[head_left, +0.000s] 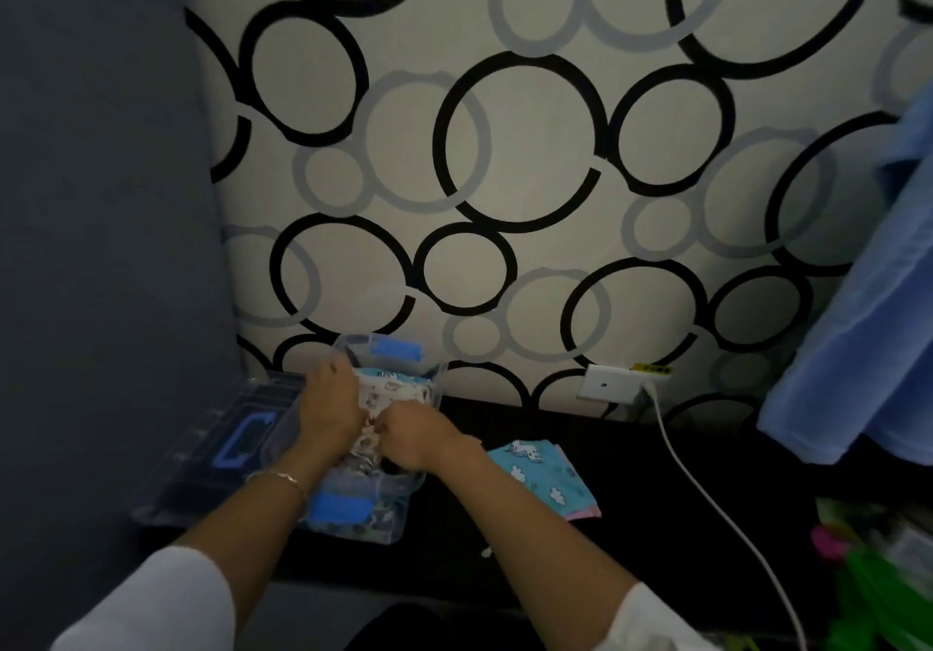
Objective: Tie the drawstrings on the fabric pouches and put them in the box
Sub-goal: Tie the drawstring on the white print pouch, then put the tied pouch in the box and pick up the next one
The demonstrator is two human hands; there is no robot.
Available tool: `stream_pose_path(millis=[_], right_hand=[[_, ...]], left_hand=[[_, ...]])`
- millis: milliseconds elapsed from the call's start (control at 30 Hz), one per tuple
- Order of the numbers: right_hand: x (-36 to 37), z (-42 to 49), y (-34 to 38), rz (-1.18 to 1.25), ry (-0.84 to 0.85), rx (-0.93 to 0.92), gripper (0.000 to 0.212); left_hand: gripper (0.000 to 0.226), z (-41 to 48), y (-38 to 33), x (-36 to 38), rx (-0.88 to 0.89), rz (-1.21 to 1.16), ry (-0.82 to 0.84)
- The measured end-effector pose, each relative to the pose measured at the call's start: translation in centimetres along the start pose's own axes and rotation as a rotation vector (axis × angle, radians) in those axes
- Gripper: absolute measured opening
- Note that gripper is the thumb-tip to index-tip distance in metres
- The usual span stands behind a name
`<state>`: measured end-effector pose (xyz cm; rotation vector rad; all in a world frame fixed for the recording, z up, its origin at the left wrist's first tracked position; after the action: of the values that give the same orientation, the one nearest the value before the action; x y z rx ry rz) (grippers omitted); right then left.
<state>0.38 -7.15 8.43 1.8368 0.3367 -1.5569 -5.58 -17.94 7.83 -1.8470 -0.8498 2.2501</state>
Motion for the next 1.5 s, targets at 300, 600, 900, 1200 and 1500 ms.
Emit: stream_pose_path(millis=[300,600,900,1200,1500], right_hand=[[3.8,0.9,-0.9,-0.36,0.293,0.0,0.06],[-0.9,-2.1,-1.6,0.067,-0.299,0.063,0.033],[7.5,-13.4,-14.1,0.159,-0.054,0.725,0.043],[9.3,-15.0,-15.6,0.131,-0.179,0.707,0.011],[0.3,-16.3,-16.3,0.213,-0.466,0.487,0.02]], left_hand=[[0.031,-2.3,0.1,5.1,0.212,0.176,0.511],[0.029,-1.6,-0.9,3.0,0.246,0.154,0.261],[0.089,-1.7,-0.6,6.8,0.32,0.428,0.406],[0.069,-2.5,-0.8,5.7,0.311,0.668,0.379],[0.059,-11.3,-15.8,2.8,0.587,-0.003,0.306]])
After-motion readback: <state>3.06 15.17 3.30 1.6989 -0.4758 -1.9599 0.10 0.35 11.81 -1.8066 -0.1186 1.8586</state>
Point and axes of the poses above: each hand's wrist, its own z-axis towards the middle knuckle, its own x-axis out of the palm, y = z × x, the point moved 9 cm from there along z, towards the middle knuckle, and after that the axes turned 14 degrees about -x, right-handed, at the moved point
